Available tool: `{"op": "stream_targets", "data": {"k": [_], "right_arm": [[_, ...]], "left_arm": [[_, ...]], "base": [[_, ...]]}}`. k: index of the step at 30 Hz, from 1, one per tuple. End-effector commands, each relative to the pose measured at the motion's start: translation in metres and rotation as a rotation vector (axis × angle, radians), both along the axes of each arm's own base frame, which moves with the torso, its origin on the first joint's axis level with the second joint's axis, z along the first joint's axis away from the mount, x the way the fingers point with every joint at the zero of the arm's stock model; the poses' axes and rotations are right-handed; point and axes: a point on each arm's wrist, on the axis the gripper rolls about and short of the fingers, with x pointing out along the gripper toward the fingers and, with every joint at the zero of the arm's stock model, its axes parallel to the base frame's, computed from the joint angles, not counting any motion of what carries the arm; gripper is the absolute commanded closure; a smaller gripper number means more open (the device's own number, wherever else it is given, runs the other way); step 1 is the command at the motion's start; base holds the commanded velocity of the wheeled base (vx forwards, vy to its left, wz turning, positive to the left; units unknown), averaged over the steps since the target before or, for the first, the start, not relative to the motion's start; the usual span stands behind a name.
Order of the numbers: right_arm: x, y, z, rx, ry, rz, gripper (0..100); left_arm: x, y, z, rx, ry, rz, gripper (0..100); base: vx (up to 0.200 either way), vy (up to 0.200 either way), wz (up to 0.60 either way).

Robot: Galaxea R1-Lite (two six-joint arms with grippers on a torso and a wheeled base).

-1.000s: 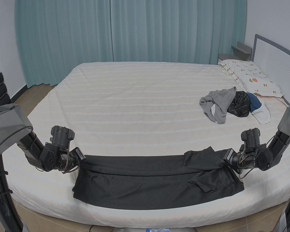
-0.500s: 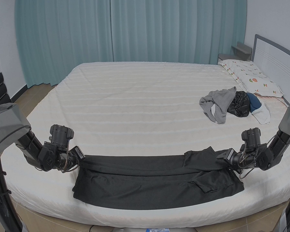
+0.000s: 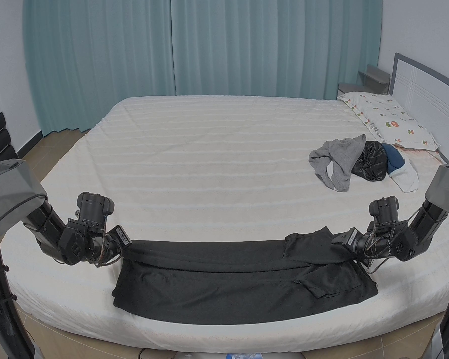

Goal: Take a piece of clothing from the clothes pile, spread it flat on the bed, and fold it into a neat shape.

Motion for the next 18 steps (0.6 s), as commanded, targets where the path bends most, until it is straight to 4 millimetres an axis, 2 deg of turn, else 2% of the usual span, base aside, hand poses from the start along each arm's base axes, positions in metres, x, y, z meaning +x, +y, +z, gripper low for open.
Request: {"op": "stream_targets", "data": {"k": [1,11,18], "right_arm": [[0.0,0.001,-0.003,-0.004,0.011,0.003,100],[0.003,-0.004,0.019,0.009,-0.067,-0.025,100],[0.024,-0.01,0.034,0.053,-0.146,-0.095,100]], "left_arm": [[0.0,0.0,0.001,0.001,-0.002,0.0,100],[0.002,0.0,0.008,0.002,-0.028,-0.002,100],[0.019,0.002,0.023,-0.009,-0.104,0.013,100]], "base": [[0.0,0.0,0.0],[0.0,0.0,0.0],[0.0,0.0,0.0]]}}
